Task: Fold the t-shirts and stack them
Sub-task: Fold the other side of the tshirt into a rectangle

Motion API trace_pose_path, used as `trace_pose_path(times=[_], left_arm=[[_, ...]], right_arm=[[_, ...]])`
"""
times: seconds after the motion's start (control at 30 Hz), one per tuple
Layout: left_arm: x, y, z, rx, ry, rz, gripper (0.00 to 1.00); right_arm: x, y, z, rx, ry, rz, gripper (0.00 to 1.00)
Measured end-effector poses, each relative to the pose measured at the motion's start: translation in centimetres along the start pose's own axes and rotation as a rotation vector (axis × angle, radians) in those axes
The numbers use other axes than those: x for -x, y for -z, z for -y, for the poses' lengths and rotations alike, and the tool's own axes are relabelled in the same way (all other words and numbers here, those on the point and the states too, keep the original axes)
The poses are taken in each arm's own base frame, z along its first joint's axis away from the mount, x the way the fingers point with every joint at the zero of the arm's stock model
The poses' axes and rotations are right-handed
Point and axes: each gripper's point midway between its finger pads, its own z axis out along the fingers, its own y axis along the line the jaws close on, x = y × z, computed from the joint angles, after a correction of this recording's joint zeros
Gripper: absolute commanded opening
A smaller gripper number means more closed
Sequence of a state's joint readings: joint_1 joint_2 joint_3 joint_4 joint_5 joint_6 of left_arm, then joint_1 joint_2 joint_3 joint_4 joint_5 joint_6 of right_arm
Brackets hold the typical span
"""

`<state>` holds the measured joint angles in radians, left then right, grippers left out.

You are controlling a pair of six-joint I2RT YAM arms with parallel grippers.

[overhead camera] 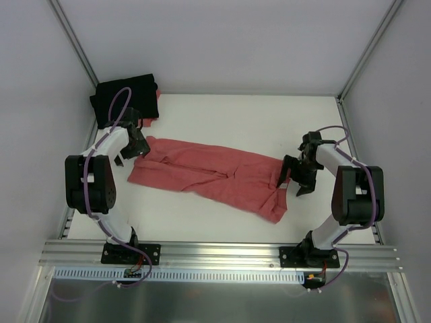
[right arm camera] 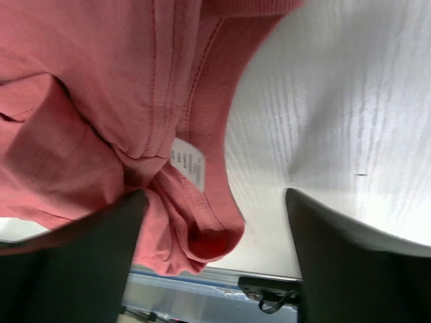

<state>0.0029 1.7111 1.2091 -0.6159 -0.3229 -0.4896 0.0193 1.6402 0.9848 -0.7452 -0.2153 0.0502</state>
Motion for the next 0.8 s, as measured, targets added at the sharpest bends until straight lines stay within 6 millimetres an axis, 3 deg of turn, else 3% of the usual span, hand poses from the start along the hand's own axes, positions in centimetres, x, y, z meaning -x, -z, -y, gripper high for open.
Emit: trace_pose_path(times=[0.2,0.37,0.57,0.8], left_arm=[[0.1,-0.2,-0.4,0.004,-0.007,-0.006,0.99],[0.0,0.4,0.0,-0.029,-0.014,-0.013,0.99],[0.5,4.2,0.9,-0.157,0.01,0.02,0.99],[0.2,9.3,1.5,-0.339,0.027,0.097,0.99]], right_arm=[[0.2,0.5,0.4,-0.012,0.005,0.021,0.99],[0.2,3.3,-0.5,0.021,0.016,0.08,1.0],[0.5,7.2,-4.7,0.108,0.092,0.173,0.99],[-2.9,7.4,-10.5,0.2,0.207,0.112,1.0]])
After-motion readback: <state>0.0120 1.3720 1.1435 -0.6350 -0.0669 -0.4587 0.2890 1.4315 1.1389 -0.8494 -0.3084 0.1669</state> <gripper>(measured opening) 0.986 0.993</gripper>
